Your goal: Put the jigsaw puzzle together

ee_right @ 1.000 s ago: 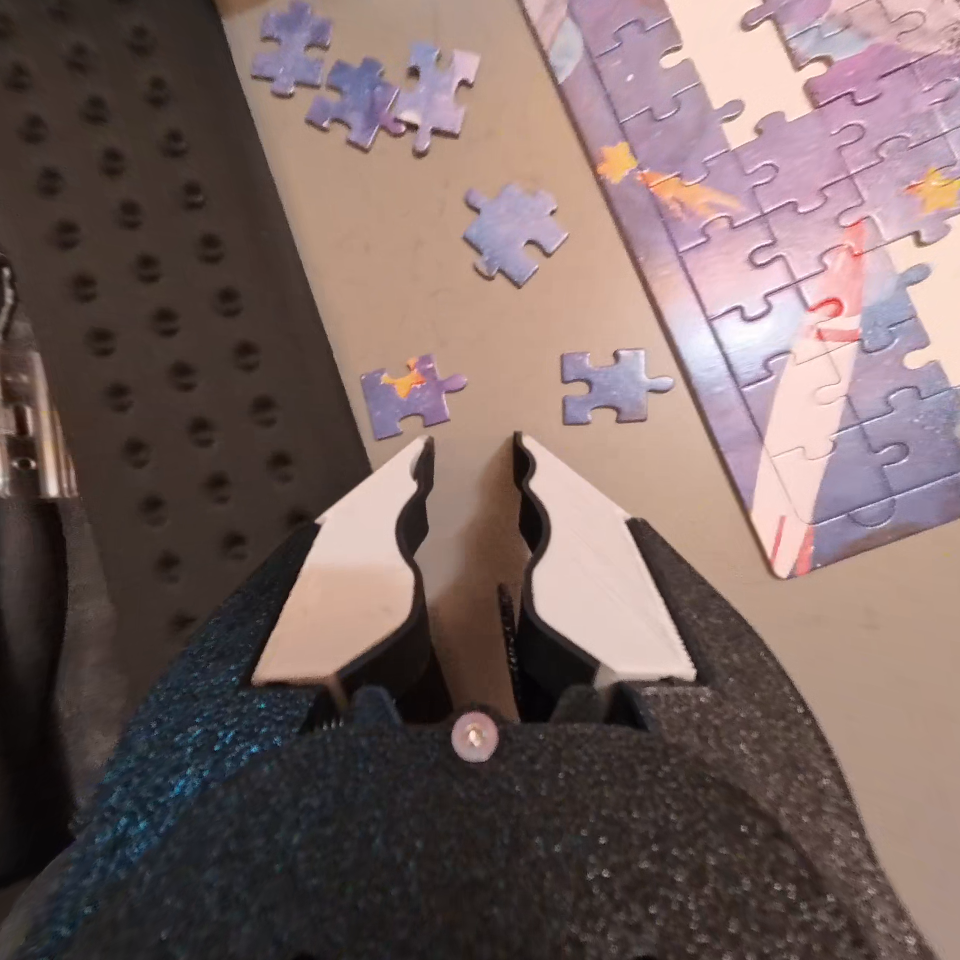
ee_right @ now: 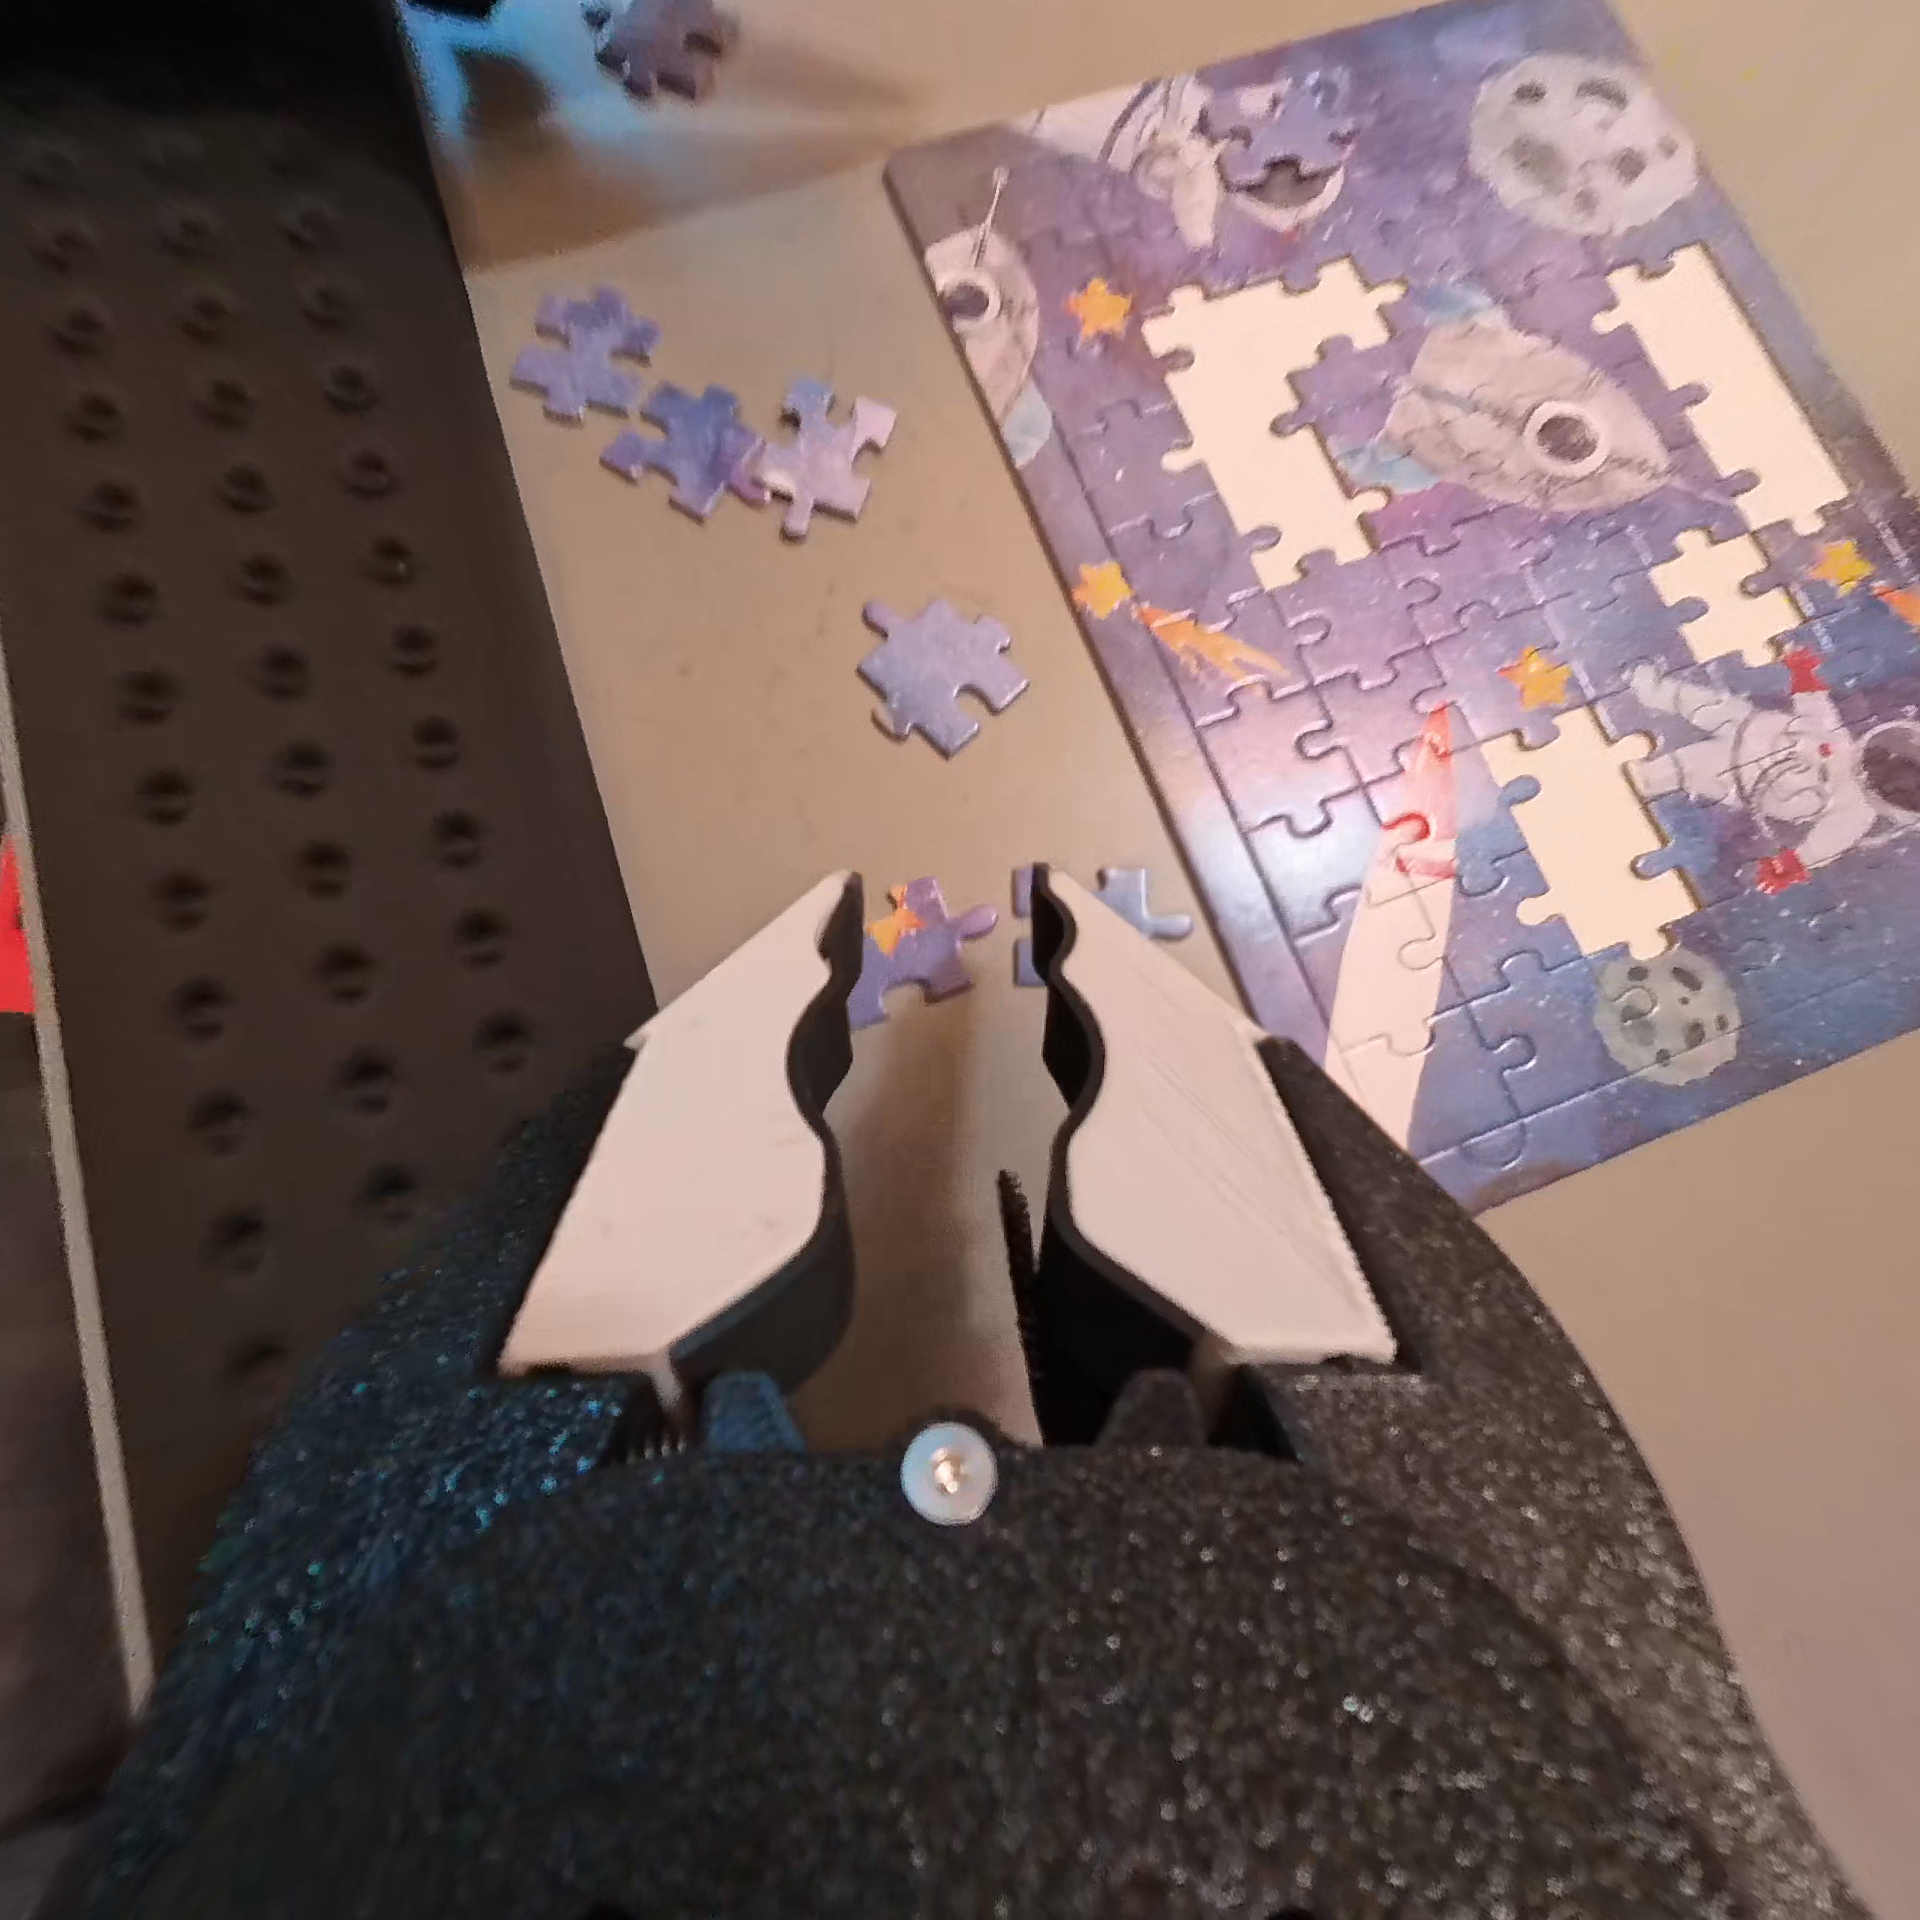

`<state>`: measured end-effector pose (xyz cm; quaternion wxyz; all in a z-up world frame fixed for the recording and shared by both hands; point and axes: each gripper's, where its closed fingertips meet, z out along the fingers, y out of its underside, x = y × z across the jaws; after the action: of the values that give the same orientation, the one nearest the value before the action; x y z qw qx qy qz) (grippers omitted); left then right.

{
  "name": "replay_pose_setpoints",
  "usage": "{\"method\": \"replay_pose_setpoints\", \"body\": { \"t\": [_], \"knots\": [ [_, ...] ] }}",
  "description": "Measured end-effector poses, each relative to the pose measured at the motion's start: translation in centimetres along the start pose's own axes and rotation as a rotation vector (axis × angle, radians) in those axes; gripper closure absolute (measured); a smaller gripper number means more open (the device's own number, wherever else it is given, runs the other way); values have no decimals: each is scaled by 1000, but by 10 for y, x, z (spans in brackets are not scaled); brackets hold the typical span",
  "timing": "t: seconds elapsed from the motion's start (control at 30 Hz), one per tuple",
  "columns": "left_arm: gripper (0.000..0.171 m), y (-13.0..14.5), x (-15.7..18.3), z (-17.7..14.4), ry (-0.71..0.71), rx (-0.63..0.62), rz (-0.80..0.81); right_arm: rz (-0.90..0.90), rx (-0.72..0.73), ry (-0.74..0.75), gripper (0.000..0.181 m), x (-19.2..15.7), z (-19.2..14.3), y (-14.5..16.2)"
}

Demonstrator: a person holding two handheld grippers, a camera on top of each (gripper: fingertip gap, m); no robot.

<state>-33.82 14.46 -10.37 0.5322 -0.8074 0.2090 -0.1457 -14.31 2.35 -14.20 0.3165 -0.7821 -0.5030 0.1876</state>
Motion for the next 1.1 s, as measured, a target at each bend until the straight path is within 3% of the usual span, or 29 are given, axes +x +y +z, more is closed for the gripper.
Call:
{"method": "replay_pose_setpoints", "body": {
  "t": [0.07,0.23,0.33,0.43,0.5,0.63,0.73,0.87,0.97,1.1],
  "knots": [
    [163,-1,-4,-1,-23,10,-7,-1,-4,10,149,2,-2,-15],
    [163,2,-13,-1,-20,-4,-114,-98,-266,75,148,17,-34,-34],
    [163,-1,-19,-5,-22,21,-161,-142,-252,107,146,42,-35,-71],
    [163,1,-30,-8,-35,22,-226,-136,-70,111,146,68,-4,-113],
    [163,5,-39,-6,-59,7,-289,-29,43,84,146,79,26,-129],
    [162,7,-59,-13,-96,13,-331,-21,41,-32,141,58,98,-136],
    [162,3,-96,-30,-206,66,-315,-66,-43,-39,136,64,140,-131],
    [162,-2,-104,-33,-187,117,-387,-61,-55,-52,136,76,158,-137],
    [162,0,-93,-26,-166,84,-327,-59,-6,-55,140,78,154,-144],
    [162,-2,-81,-22,-125,79,-294,-55,-60,-58,139,84,163,-131]
  ]
}}
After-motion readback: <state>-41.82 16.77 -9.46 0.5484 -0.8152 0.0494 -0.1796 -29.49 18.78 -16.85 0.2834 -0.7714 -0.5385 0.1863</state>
